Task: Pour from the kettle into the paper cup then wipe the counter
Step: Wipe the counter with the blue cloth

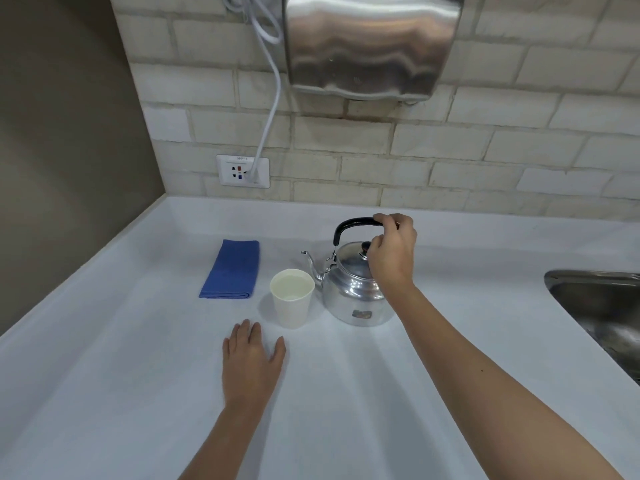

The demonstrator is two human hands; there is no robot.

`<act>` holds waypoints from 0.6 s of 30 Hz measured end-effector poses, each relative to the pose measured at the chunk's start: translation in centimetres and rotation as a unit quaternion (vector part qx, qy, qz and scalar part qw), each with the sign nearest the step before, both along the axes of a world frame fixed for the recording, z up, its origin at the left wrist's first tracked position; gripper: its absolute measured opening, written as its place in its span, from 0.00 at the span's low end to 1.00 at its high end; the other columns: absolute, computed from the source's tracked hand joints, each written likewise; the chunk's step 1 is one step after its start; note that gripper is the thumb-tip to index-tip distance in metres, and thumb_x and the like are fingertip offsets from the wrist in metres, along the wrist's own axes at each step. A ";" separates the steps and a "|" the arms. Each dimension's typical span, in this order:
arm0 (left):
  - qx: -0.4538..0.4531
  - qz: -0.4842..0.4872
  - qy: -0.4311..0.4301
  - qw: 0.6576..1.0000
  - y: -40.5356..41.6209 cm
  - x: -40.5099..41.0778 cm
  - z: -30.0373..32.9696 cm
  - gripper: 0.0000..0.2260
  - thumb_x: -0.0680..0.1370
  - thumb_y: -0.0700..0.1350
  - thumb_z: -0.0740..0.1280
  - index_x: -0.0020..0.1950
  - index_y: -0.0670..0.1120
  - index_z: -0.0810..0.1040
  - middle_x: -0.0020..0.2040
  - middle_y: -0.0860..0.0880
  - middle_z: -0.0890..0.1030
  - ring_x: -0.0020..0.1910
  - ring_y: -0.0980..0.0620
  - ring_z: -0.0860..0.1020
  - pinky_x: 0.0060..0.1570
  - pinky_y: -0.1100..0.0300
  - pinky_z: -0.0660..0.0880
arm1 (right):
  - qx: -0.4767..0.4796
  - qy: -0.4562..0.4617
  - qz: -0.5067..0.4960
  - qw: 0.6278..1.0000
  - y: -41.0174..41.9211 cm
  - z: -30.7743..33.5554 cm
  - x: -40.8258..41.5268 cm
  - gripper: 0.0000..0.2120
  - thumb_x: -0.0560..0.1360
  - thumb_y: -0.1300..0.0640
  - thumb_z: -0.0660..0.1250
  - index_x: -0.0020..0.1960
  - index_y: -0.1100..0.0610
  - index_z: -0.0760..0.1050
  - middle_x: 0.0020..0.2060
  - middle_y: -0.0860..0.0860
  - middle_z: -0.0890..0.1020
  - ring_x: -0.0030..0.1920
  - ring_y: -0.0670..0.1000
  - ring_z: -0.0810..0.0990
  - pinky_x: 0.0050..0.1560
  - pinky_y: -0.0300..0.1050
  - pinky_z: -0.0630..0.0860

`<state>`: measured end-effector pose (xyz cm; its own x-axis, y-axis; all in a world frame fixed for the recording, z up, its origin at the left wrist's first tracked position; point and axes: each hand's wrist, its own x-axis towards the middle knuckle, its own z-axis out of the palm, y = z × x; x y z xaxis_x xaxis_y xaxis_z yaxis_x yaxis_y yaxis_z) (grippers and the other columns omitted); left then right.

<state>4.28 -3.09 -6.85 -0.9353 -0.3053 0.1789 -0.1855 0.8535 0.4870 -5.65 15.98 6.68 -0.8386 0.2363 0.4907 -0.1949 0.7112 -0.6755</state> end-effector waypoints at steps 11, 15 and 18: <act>0.085 0.001 0.106 0.991 -1.8 -2.8 3.5 0.17 0.80 0.40 0.56 0.68 0.38 0.69 0.70 0.40 0.70 0.69 0.43 0.68 0.66 0.49 0.69 | 0.097 -0.005 0.141 0.985 -5.8 0.3 1.7 0.15 0.73 0.69 0.56 0.54 0.62 0.77 0.55 0.59 0.79 0.55 0.58 0.76 0.53 0.51 0.75; 0.047 -0.024 0.094 0.994 -4.4 -6.4 4.9 0.19 0.80 0.40 0.54 0.70 0.37 0.65 0.72 0.40 0.67 0.73 0.44 0.63 0.71 0.49 0.63 | 0.151 -0.017 0.174 0.973 -6.6 -0.5 1.7 0.15 0.73 0.68 0.57 0.56 0.62 0.77 0.55 0.58 0.80 0.56 0.58 0.77 0.52 0.47 0.73; -0.028 -0.049 0.053 0.997 -6.0 -9.7 5.6 0.20 0.81 0.43 0.52 0.72 0.38 0.62 0.75 0.41 0.62 0.75 0.45 0.58 0.74 0.48 0.57 | 0.172 -0.005 0.182 0.968 -7.4 -1.0 1.5 0.15 0.74 0.67 0.57 0.58 0.62 0.76 0.57 0.59 0.79 0.60 0.59 0.75 0.57 0.47 0.72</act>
